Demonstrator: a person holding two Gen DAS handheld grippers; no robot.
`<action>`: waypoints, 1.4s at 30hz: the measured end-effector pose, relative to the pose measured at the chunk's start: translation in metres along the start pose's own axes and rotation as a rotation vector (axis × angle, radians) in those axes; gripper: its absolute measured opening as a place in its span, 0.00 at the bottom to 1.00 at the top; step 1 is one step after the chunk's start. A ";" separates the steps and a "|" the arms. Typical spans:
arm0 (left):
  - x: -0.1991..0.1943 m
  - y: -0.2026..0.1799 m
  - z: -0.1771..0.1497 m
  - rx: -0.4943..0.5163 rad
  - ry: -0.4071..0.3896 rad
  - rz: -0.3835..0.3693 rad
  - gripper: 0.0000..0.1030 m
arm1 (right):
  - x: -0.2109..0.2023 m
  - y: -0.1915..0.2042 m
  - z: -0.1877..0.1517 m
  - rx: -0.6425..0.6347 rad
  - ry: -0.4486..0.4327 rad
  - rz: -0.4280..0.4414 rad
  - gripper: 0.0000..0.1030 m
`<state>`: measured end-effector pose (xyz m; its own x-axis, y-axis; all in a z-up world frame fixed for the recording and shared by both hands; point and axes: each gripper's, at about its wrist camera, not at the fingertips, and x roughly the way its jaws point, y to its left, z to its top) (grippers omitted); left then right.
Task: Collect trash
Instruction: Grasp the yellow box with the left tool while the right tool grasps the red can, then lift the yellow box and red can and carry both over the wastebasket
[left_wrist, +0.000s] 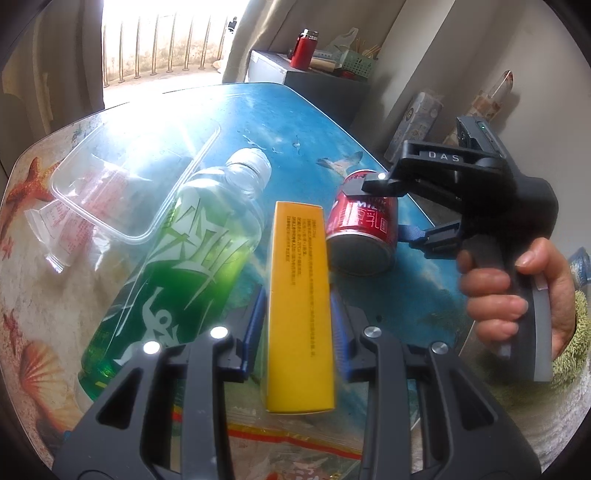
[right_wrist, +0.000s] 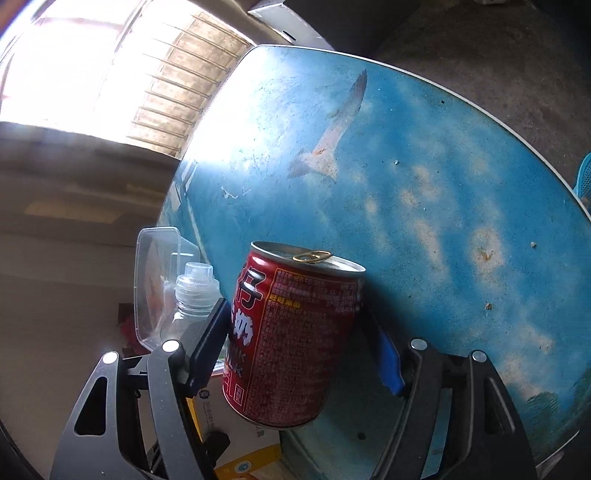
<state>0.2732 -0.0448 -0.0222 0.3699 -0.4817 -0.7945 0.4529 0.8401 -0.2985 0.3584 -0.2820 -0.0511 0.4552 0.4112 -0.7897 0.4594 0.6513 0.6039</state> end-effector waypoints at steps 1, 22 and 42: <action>0.000 -0.001 0.000 0.001 0.001 -0.003 0.30 | -0.004 -0.003 -0.001 -0.029 0.007 -0.020 0.67; 0.010 -0.012 0.010 0.037 0.027 0.030 0.30 | -0.022 -0.015 -0.031 -0.226 -0.051 -0.168 0.62; -0.027 -0.039 0.012 0.107 -0.075 0.045 0.28 | -0.079 -0.042 -0.073 -0.150 -0.137 -0.010 0.62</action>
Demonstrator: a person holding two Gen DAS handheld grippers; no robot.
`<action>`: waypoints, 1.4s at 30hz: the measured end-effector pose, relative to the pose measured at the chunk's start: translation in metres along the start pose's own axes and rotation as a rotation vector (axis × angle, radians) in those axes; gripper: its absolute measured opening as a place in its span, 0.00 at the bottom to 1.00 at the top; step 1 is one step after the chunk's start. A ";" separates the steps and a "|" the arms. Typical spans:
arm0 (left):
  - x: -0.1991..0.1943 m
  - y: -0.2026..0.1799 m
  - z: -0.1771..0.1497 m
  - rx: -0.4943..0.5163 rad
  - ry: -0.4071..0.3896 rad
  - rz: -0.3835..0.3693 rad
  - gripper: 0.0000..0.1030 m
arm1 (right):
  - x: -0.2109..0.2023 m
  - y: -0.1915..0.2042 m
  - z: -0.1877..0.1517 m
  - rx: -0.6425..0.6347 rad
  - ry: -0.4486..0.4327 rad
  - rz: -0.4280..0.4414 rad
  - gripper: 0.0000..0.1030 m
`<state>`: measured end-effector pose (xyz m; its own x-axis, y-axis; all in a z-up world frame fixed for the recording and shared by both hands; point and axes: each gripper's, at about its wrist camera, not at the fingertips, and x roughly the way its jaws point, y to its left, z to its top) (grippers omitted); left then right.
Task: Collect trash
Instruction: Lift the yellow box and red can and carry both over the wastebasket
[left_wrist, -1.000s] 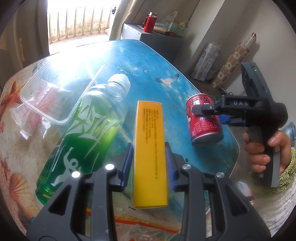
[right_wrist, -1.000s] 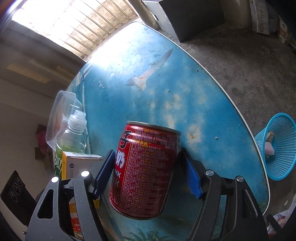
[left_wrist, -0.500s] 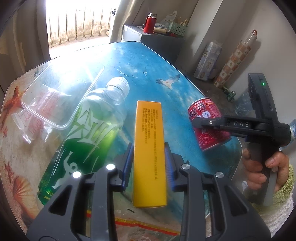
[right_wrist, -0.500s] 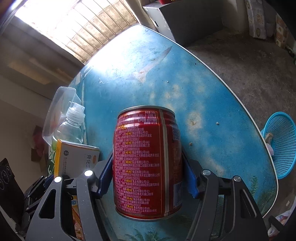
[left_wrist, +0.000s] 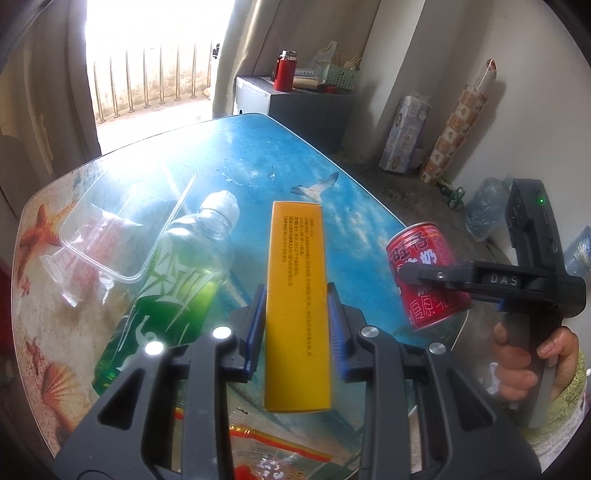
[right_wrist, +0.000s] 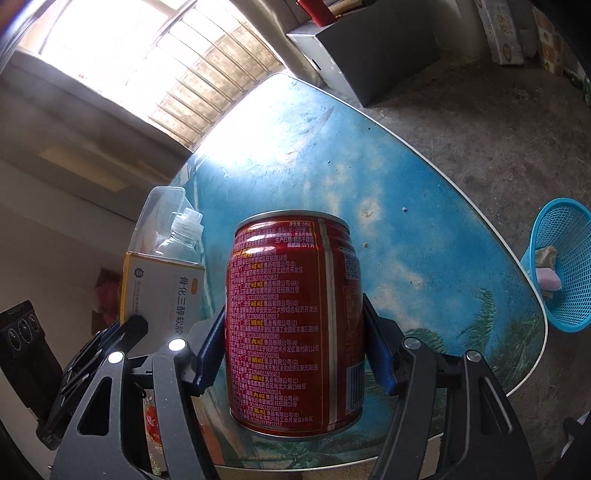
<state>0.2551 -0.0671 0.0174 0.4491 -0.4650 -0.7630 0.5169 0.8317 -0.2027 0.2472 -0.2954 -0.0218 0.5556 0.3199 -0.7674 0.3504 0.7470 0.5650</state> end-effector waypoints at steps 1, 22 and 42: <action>-0.002 -0.002 0.000 0.004 -0.005 0.000 0.28 | -0.002 0.000 -0.001 0.000 -0.003 0.006 0.62; -0.032 -0.042 0.007 0.127 -0.088 0.051 0.28 | -0.033 -0.009 -0.012 0.022 -0.042 0.100 0.62; -0.029 -0.078 0.008 0.224 -0.092 0.107 0.28 | -0.046 -0.025 -0.015 0.046 -0.066 0.145 0.62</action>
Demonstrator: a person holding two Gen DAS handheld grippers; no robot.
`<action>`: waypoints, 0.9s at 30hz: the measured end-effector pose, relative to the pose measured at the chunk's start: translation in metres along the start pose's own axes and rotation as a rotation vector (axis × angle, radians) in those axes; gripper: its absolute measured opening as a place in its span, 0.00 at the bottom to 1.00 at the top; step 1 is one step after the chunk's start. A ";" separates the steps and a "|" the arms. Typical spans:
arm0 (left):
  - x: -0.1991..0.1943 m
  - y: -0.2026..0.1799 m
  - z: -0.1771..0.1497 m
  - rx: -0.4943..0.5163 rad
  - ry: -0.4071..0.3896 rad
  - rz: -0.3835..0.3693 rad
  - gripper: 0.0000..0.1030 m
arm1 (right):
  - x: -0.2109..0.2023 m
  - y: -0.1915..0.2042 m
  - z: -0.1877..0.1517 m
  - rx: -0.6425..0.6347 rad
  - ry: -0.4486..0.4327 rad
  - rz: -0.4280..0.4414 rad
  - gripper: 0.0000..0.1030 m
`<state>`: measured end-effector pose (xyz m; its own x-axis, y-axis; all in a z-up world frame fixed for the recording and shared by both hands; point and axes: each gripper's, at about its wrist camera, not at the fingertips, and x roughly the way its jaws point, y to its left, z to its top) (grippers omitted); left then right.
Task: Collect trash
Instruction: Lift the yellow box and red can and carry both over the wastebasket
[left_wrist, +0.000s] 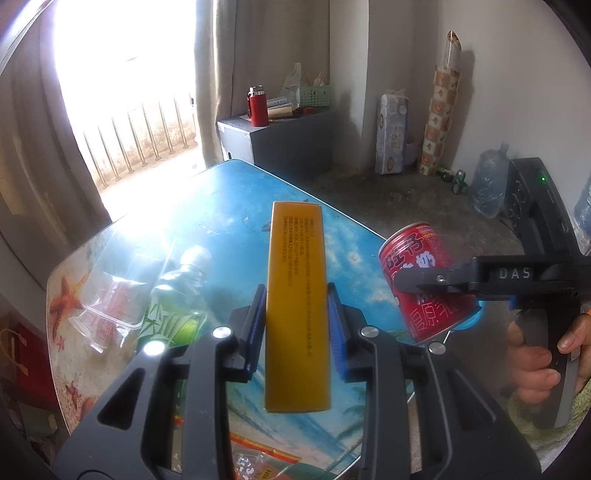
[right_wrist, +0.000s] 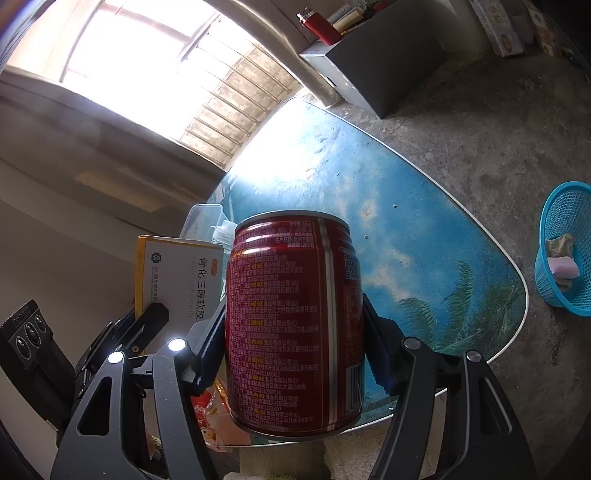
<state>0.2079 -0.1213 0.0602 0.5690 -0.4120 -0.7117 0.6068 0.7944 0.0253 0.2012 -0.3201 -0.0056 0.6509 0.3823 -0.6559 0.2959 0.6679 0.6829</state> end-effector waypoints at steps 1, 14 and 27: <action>0.000 -0.002 0.000 0.005 0.000 0.002 0.28 | -0.001 -0.001 0.000 0.001 -0.002 0.003 0.62; 0.001 -0.043 0.007 0.076 0.006 0.023 0.28 | -0.019 -0.028 -0.003 0.032 -0.020 0.045 0.62; 0.025 -0.117 0.016 0.180 0.045 -0.100 0.28 | -0.074 -0.094 -0.019 0.150 -0.118 0.026 0.62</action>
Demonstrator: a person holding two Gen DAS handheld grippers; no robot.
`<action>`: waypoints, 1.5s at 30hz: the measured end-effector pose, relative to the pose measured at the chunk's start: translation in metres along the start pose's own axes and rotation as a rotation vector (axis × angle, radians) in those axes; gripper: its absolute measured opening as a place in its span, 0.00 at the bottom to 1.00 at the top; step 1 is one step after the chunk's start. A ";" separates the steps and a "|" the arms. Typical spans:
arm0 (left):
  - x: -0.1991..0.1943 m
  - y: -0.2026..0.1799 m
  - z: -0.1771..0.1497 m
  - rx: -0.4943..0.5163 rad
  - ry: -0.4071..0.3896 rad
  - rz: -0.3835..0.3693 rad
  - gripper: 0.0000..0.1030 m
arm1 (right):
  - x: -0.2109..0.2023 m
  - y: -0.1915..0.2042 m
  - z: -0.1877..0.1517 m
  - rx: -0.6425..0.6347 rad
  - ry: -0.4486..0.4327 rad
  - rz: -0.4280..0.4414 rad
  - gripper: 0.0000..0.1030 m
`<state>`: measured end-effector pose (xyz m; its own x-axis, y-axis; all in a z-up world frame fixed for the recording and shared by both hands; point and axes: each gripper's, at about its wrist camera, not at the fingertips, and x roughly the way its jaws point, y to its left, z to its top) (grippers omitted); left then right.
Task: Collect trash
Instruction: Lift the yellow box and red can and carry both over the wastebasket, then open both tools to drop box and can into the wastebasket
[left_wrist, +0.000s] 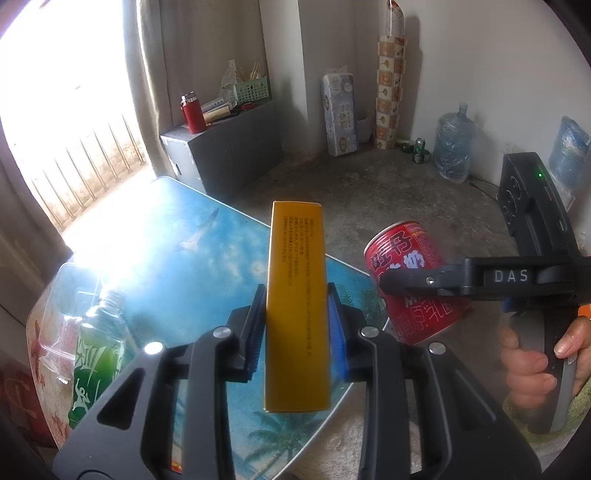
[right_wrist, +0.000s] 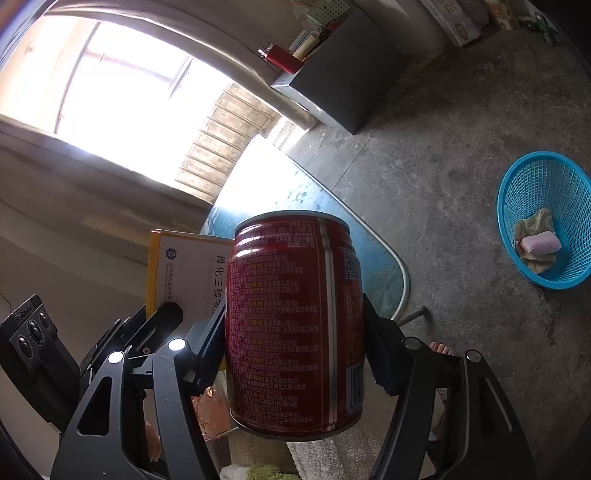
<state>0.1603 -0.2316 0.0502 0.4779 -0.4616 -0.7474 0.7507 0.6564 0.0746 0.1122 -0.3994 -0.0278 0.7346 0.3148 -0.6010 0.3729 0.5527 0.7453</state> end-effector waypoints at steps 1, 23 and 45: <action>0.004 -0.008 0.002 0.010 0.004 -0.012 0.28 | -0.006 -0.007 0.000 0.014 -0.012 -0.006 0.62; 0.173 -0.131 0.059 0.034 0.340 -0.420 0.28 | -0.084 -0.217 0.031 0.356 -0.197 -0.311 0.62; 0.196 -0.115 0.070 -0.075 0.300 -0.426 0.66 | -0.012 -0.293 0.090 0.264 -0.146 -0.632 0.72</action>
<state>0.1995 -0.4398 -0.0588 -0.0227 -0.5127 -0.8583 0.8101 0.4936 -0.3163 0.0450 -0.6345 -0.2125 0.3934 -0.1223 -0.9112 0.8654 0.3838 0.3221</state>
